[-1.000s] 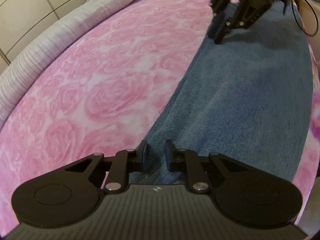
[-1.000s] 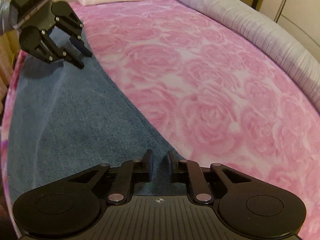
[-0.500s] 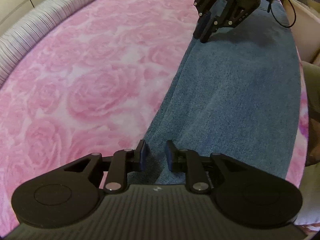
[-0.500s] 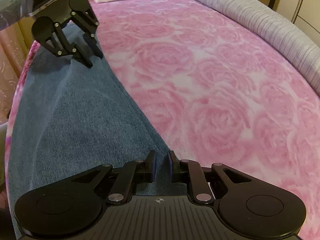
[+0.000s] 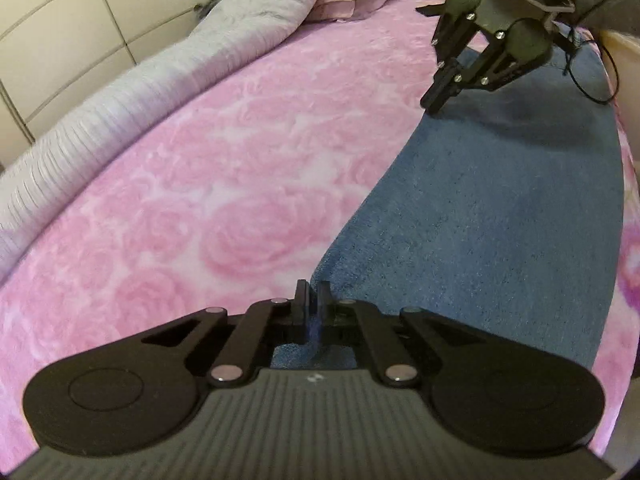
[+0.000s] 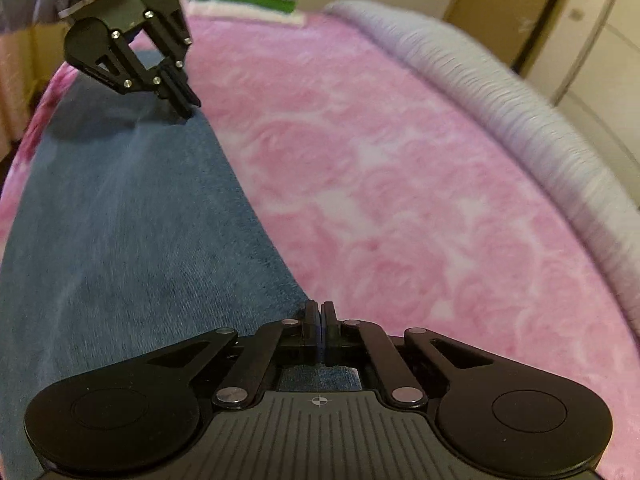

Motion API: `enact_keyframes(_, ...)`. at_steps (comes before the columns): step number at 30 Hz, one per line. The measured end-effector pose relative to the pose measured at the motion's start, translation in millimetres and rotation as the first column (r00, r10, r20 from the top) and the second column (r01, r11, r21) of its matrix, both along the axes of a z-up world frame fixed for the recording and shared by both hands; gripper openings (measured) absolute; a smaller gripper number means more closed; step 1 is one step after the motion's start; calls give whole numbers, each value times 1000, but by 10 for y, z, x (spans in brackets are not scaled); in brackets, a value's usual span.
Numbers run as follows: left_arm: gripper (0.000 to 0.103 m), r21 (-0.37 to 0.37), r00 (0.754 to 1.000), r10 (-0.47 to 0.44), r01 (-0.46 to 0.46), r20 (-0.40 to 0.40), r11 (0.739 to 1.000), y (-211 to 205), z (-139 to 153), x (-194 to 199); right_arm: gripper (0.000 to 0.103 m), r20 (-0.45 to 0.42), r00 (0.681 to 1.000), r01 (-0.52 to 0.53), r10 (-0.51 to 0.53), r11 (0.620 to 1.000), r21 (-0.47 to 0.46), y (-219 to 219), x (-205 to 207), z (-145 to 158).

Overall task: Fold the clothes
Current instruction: 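Lift the hems with both tools and carry them toward the waistband, then lay the hems down near the waistband and open both tools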

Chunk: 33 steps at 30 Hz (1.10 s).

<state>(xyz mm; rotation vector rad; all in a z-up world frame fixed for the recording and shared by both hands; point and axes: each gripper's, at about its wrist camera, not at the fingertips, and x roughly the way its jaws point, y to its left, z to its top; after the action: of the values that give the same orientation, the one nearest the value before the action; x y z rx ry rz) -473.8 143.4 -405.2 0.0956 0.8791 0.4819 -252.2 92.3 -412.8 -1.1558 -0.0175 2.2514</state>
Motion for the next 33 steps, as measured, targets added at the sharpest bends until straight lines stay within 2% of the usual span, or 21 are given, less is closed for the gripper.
enact_keyframes(2,2,30,997,-3,5,-77,1000,-60,-231,117,0,6,1000,24,-24,1000,-14,17,-29,-68)
enact_keyframes(4,7,61,997,35,-31,-63,998,-86,-270,155,0,38,997,66,-64,997,-40,52,-98,-246)
enact_keyframes(6,9,50,991,131,-131,-1,990,-31,-150,48,0,29,988,155,-155,988,-7,28,-94,-255)
enact_keyframes(7,9,69,981,192,-193,24,979,-26,-106,-29,1,15,978,207,-208,978,18,6,-80,-232)
enact_keyframes(9,7,76,941,331,-336,76,939,-26,-12,-229,3,-23,949,317,-316,947,60,-53,-29,-162)
enact_keyframes(11,10,-38,900,407,-406,158,913,-100,45,-489,12,-113,905,416,-410,909,38,-235,145,-32)
enact_keyframes(12,12,-102,881,439,-428,174,898,-119,15,-580,21,-141,887,446,-440,895,9,-349,240,3)
enact_keyframes(13,14,-124,868,471,-456,159,881,-142,-59,-616,31,-144,867,479,-476,878,-16,-454,328,-3)
enact_keyframes(14,14,-144,853,502,-484,141,863,-165,-134,-651,34,-135,845,518,-518,854,-36,-542,409,-37)
enact_keyframes(15,14,-164,838,532,-512,123,843,-188,-210,-686,36,-118,809,573,-576,817,-64,-623,515,-98)
enact_keyframes(16,11,-178,812,563,-538,153,824,-227,-202,-691,36,-108,762,632,-638,770,-92,-698,639,-162)
enact_keyframes(19,11,-273,794,576,-520,194,809,-291,16,-499,36,-224,613,744,-758,649,-160,-1062,1078,-67)
enact_keyframes(22,14,-302,855,444,-363,267,881,-355,277,-2,38,-274,500,814,-821,554,-174,-1328,1497,100)
enact_keyframes(24,14,-340,882,353,-242,314,909,-375,392,429,40,-281,428,866,-859,479,-144,-1441,1835,191)
enact_keyframes(26,14,-376,892,297,-161,340,913,-389,424,826,41,-280,357,910,-891,399,-111,-1529,2169,271)
enact_keyframes(29,15,-422,902,236,-67,363,904,-426,422,1383,47,-323,226,956,-919,273,-108,-1634,2825,388)
enact_keyframes(30,15,-434,905,221,-46,364,900,-442,413,1551,50,-335,186,963,-923,240,-126,-1651,3036,411)
enact_keyframes(33,16,-453,912,200,-18,358,891,-483,337,1851,52,-370,80,956,-926,176,-234,-1640,3652,457)
